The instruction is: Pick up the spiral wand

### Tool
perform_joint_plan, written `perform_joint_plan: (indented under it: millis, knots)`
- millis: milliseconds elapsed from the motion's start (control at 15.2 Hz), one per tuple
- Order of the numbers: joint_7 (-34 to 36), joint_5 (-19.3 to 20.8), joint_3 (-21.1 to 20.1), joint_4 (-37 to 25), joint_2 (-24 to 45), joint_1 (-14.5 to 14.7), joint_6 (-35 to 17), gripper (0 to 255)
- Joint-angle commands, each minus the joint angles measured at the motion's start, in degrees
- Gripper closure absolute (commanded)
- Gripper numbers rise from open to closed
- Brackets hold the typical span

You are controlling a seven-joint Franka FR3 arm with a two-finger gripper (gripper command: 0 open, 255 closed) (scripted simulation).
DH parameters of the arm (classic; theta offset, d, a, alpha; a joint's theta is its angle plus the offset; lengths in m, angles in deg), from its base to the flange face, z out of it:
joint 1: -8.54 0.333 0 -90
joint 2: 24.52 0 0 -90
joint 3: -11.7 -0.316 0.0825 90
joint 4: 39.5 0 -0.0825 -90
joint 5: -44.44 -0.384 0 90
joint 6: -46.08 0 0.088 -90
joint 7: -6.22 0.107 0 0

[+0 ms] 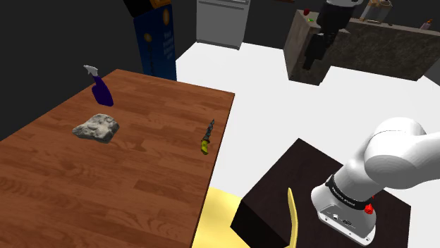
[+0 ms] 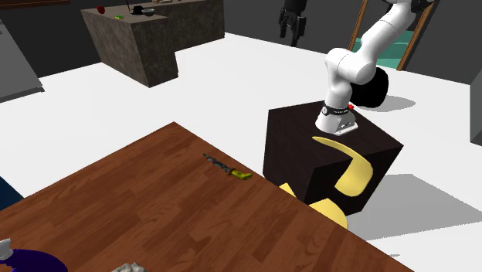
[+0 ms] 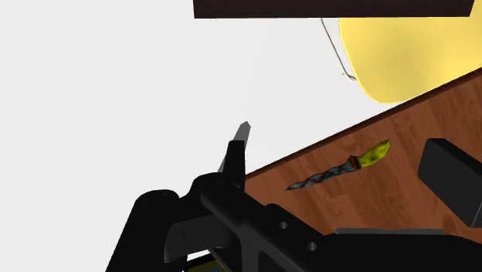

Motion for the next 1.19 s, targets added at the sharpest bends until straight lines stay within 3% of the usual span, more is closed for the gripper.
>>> perform_joint_plan:
  millis: [0,594,1122]
  knots:
    - [0.00,0.00,0.00,0.00,0.00,0.00,0.00,0]
    - [16.27,-4.79,-6.38,7.02,9.92,-1.44,-15.16,0]
    - [30.21,-6.74,-11.54,7.17,24.72,-3.13,-28.94,0]
